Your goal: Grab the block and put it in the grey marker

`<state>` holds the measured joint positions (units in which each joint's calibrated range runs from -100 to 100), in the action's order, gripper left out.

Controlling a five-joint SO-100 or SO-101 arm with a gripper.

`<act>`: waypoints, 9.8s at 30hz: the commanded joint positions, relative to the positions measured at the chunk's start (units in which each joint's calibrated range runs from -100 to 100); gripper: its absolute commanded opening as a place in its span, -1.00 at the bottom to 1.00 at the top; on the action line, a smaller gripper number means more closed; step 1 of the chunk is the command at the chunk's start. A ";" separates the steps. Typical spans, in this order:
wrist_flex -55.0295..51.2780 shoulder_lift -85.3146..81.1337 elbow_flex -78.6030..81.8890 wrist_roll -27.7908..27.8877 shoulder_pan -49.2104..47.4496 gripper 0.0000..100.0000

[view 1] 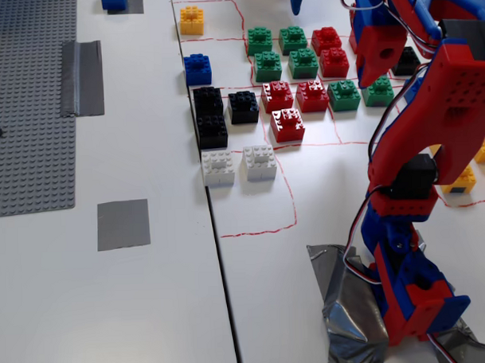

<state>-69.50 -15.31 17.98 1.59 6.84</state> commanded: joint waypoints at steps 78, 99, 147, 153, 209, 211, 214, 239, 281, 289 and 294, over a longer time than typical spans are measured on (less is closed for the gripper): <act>1.06 1.12 12.99 -21.88 -34.42 -0.34; 3.01 5.00 13.08 -20.56 -32.46 -0.94; -18.33 8.22 -29.52 1.03 -53.46 -1.00; -16.55 14.73 -33.79 3.66 -59.05 -1.00; -3.48 37.51 -34.24 6.25 -61.11 -1.00; -3.32 37.59 -34.24 6.25 -61.11 -0.96; -3.48 37.59 -34.24 6.15 -61.11 -0.91; -8.68 23.56 -32.24 7.52 -61.11 -0.30; -29.69 10.44 -50.05 5.37 -26.08 -1.00; -29.69 10.03 -50.95 4.35 -16.36 -1.00; -29.53 10.20 -50.68 2.00 -12.83 -1.00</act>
<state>-98.22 0.71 -30.06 4.81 -7.28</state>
